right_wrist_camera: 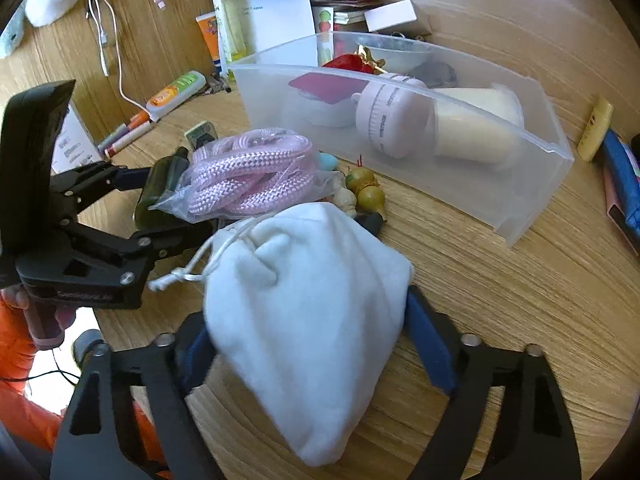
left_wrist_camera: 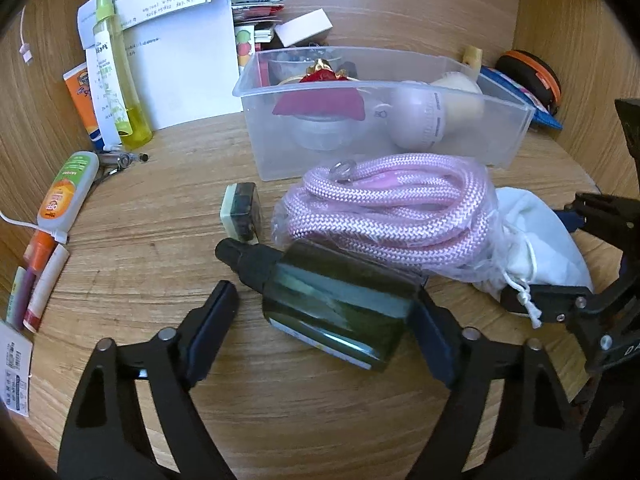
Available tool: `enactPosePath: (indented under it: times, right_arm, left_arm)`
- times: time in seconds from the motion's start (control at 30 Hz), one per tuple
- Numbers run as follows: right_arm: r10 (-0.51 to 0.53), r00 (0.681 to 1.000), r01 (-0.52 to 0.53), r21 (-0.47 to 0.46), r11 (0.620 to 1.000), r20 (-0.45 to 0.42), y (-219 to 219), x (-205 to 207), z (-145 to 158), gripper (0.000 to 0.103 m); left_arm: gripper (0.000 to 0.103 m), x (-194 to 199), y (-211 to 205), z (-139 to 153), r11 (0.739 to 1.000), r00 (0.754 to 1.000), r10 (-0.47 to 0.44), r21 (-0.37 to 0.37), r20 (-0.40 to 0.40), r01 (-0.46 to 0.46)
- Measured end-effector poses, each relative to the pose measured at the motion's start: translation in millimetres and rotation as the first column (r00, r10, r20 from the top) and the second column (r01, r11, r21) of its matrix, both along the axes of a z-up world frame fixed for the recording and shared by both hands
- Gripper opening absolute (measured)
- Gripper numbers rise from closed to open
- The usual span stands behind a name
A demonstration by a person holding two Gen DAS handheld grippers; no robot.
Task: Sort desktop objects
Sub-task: 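Grasp the dark green bottle with the left gripper while the right grasps the white drawstring bag, then carry the bottle and bag over the clear box and lower them in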
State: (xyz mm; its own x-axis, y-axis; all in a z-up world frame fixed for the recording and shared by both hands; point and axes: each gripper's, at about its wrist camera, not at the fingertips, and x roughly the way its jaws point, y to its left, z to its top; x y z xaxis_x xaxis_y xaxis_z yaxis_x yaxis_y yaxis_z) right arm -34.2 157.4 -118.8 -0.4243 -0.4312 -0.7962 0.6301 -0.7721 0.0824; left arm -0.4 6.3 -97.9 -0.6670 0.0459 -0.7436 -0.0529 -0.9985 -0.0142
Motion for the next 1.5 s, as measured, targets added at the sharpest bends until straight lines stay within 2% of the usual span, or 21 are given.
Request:
enactPosePath:
  times: [0.07, 0.1, 0.13, 0.27, 0.5, 0.93, 1.1, 1.3, 1.5]
  right_arm:
    - [-0.004, 1.0, 0.004, -0.025, 1.0, 0.006, 4.6, 0.4, 2.0, 0.07]
    - [-0.008, 1.0, 0.009, -0.04, 0.999, 0.012, 8.1, 0.4, 3.2, 0.064]
    - [-0.009, 1.0, 0.01, -0.052, 0.999, 0.02, 10.0, 0.4, 4.2, 0.054]
    - [-0.031, 0.999, 0.033, -0.085, 0.996, 0.031, 20.3, 2.1, 7.0, 0.049]
    - [-0.079, 0.997, 0.078, -0.118, 0.99, -0.002, 42.8, 12.1, 20.3, 0.048]
    - [-0.176, 0.982, 0.161, -0.191, 0.968, -0.064, 80.7, 11.6, 49.7, 0.048]
    - [-0.159, 0.983, 0.148, -0.109, 0.983, -0.094, 83.8, 10.2, 50.6, 0.048]
    - [-0.119, 0.991, 0.12, 0.016, 0.993, -0.058, 89.3, 6.7, 33.0, 0.048]
    - [-0.196, 0.979, 0.201, 0.098, 0.975, -0.059, 108.3, -1.2, 21.6, 0.048]
  left_arm:
    - [0.077, 0.1, 0.3, 0.0, 1.0, 1.0, 0.003, -0.001, -0.006, -0.003]
    - [0.077, 0.4, 0.3, -0.4, 1.0, 1.0, 0.004, -0.001, -0.009, -0.004]
    - [0.077, 0.9, 0.6, -0.9, 1.0, 1.0, 0.005, -0.002, -0.014, -0.005]
    - [0.077, 4.4, 1.4, -2.1, 1.0, 1.0, 0.018, 0.0, -0.024, -0.018]
    - [0.077, 16.0, -4.8, 5.0, 0.998, 0.997, 0.056, 0.021, -0.055, -0.055]
    - [0.077, 32.6, -15.7, 40.2, 0.994, 0.983, 0.104, 0.055, -0.149, -0.096]
    - [0.077, 30.2, -13.0, 48.3, 0.995, 0.981, 0.092, 0.053, -0.168, -0.084]
    - [0.077, 28.5, -5.7, 48.2, 0.997, 0.982, 0.074, 0.047, -0.171, -0.067]
    - [0.077, 26.6, -1.8, 48.2, 0.997, 0.983, 0.062, 0.054, -0.175, -0.054]
